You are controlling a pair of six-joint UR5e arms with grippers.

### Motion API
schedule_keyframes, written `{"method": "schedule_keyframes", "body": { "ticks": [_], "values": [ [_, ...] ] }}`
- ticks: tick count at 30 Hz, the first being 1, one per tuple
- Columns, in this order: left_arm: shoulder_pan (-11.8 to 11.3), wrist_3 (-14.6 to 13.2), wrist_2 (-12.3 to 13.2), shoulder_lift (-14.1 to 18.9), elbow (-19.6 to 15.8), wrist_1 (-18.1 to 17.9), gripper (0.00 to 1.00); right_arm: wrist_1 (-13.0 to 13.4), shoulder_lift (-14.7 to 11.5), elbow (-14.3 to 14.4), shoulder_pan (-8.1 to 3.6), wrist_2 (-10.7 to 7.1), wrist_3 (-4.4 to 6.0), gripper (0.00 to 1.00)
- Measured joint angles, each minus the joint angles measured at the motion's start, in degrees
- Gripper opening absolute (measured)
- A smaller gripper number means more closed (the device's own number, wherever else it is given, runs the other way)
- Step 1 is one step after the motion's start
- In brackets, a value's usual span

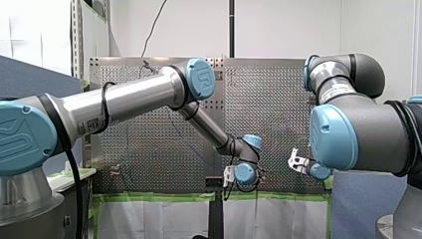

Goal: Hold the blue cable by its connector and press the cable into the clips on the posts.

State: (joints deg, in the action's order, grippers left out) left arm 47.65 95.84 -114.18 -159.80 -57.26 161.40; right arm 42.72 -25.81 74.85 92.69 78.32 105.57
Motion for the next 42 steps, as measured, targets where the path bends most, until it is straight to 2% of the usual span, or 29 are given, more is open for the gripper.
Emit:
{"method": "schedule_keyframes", "body": {
  "ticks": [5,10,18,22,30,42],
  "values": [
    [-0.4,-0.1,-0.4,0.4,-0.4,0.1,1.0,0.0,0.0,0.0,0.02,-0.07,0.0,0.0],
    [-0.9,0.1,-0.4,2.5,-2.6,-1.5,1.0,0.0,0.0,0.0,0.11,-0.09,0.01,0.0],
    [-1.0,0.3,3.3,4.8,-6.2,-5.6,1.0,0.0,0.0,0.0,0.25,-0.11,0.02,0.0],
    [-1.0,0.3,4.9,4.8,-6.6,-7.0,1.0,0.1,0.0,0.0,0.31,-0.13,0.02,0.0],
    [-1.1,1.3,6.6,4.8,-6.7,-7.4,1.0,0.2,0.0,0.0,0.32,-0.36,0.09,0.0],
    [-0.9,1.7,6.7,4.7,-6.8,-7.0,1.0,0.1,0.0,0.0,0.39,-0.53,0.09,0.0]
  ]
}}
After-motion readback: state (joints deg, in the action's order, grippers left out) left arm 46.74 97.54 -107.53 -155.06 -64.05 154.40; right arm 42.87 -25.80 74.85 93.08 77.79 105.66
